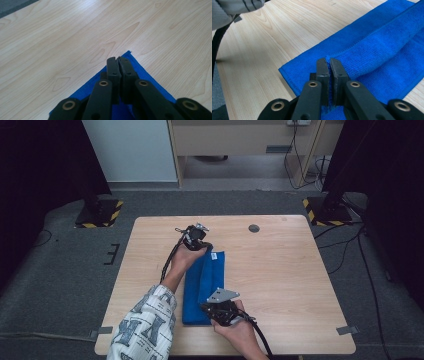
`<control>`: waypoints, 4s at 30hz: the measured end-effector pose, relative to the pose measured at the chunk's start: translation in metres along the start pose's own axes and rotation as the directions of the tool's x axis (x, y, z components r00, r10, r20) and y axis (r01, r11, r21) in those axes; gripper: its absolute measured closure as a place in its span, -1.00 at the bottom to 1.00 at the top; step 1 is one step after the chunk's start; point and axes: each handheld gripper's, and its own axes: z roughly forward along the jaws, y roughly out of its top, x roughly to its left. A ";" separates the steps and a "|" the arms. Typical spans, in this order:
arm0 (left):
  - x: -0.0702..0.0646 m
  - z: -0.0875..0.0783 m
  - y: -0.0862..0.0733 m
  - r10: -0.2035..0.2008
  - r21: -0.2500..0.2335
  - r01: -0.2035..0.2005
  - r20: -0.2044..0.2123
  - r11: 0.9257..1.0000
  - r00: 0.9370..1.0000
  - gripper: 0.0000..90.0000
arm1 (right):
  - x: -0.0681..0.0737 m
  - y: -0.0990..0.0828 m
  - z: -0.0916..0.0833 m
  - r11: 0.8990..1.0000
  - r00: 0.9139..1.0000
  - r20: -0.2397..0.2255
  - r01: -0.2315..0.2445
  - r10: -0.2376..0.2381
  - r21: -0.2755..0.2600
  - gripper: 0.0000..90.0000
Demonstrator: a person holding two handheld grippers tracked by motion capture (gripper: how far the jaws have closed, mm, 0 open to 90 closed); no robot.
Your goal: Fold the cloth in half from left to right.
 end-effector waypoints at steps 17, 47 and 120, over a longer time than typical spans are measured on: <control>-0.012 0.018 -0.002 0.000 0.021 -0.002 0.061 1.000 0.998 0.83 | -0.009 -0.018 0.000 0.998 0.999 0.008 -0.033 0.033 0.061 0.73; -0.019 -0.026 -0.014 0.050 -0.078 -0.049 0.013 0.996 0.999 0.04 | -0.038 -0.021 -0.030 0.991 0.989 0.124 -0.095 0.083 0.093 -0.43; 0.025 -0.059 -0.051 -0.001 -0.082 -0.005 -0.069 0.997 0.998 -0.69 | -0.189 0.096 0.046 0.993 0.961 0.269 -0.088 0.065 0.077 -0.28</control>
